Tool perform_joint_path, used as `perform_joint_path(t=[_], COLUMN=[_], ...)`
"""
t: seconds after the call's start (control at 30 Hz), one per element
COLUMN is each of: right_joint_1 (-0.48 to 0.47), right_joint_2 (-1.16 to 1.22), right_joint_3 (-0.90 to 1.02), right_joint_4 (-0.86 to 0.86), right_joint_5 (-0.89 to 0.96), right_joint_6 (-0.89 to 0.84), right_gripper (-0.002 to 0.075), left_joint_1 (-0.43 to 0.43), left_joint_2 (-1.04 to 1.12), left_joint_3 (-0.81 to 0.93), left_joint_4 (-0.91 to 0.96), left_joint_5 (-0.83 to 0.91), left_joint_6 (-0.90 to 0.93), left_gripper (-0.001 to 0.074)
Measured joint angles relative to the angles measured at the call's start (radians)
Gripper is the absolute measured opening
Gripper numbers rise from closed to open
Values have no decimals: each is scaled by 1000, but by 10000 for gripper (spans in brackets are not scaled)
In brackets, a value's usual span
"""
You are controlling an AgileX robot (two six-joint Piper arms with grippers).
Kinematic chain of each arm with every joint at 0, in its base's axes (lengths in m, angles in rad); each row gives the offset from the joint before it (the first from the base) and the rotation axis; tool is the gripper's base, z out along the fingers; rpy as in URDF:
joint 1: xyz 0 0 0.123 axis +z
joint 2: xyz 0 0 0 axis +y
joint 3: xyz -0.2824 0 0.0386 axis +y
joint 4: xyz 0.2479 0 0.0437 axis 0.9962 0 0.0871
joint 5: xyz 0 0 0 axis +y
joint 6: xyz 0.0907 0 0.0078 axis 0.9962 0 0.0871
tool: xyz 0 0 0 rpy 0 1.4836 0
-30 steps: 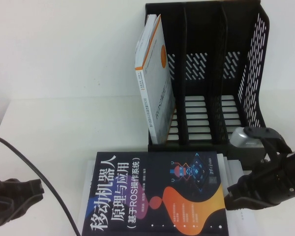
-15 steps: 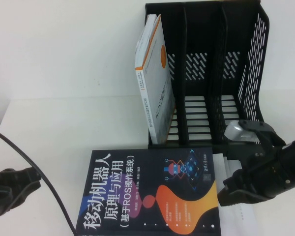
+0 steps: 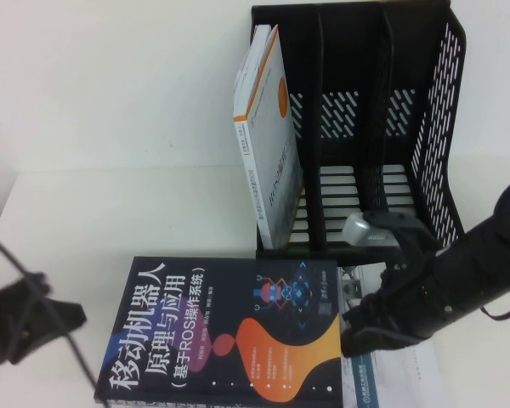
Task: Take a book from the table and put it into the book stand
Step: Push book with right arm
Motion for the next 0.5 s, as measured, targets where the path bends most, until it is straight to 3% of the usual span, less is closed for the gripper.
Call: perform_joint_path(t=[0.17,0.3,0.4,0.5], right_joint_1=[1,1,1,2], right_joint_2=[18,50,70,81], right_joint_3=[-37,-79,-96,-104], right_joint_4=[-5,-7,-9,-9], right_joint_5=[-2,-2,6,13], right_joint_6=[0,1,2,2], right_gripper=[2,2,2,2], left_joint_1=[184,205,205,205], left_joint_2=[77,157,215,267], left_joint_3=[-2,-4,-4,-7], left_joint_4=[-107,-201,-225,-242], left_joint_5=[197,319,341,341], left_joint_6=[132,259,293,305], left_gripper=[-3,13,116,339])
